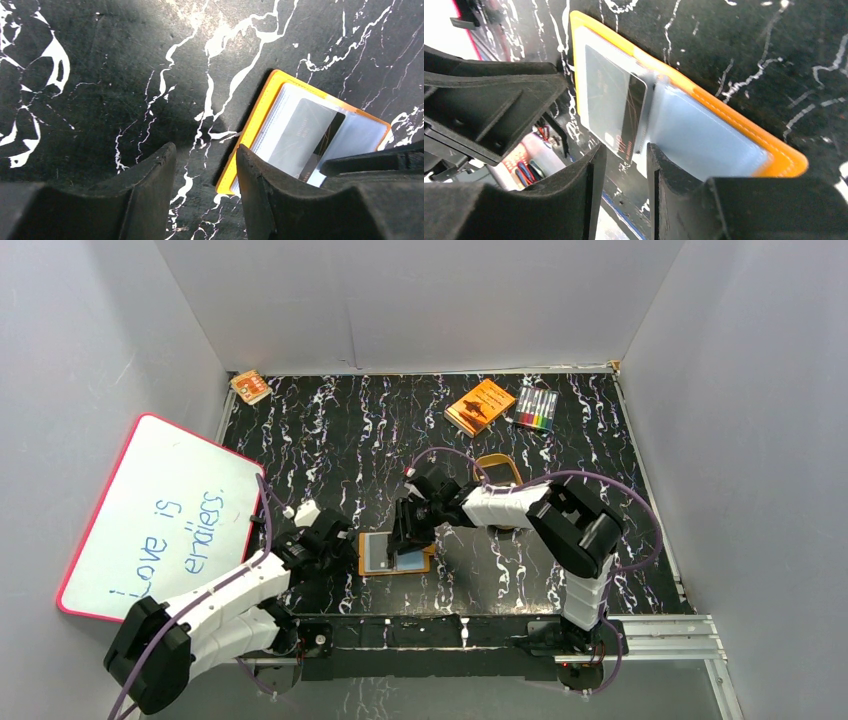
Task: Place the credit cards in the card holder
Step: Insert the credit card into the card holder.
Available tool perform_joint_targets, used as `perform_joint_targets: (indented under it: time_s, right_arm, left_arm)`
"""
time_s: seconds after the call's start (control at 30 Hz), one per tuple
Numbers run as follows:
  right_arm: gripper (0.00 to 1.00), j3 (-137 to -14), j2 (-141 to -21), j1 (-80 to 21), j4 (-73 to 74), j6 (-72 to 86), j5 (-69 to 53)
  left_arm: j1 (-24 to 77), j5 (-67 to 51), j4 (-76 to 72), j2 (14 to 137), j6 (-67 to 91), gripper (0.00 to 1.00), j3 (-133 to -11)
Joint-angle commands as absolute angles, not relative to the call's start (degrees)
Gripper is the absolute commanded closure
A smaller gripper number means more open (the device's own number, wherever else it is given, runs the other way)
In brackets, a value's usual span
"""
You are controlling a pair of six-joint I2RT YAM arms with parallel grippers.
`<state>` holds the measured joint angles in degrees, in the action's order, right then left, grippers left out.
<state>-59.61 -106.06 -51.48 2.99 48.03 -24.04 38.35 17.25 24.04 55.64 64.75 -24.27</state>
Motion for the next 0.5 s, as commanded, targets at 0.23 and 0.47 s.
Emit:
perform_joint_targets:
  time_s: [0.23, 0.47]
  right_arm:
    - [0.85, -64.6, -105.0, -51.49, 10.62, 42.64, -19.63]
    - [1.0, -65.94, -107.0, -51.72, 10.66, 42.63, -19.67]
  left_arm:
    - [37.5, 15.9, 23.48, 60.85, 64.12, 0.58, -23.25]
    - [37.44, 15.28, 22.41, 60.59, 63.84, 0.61, -22.56]
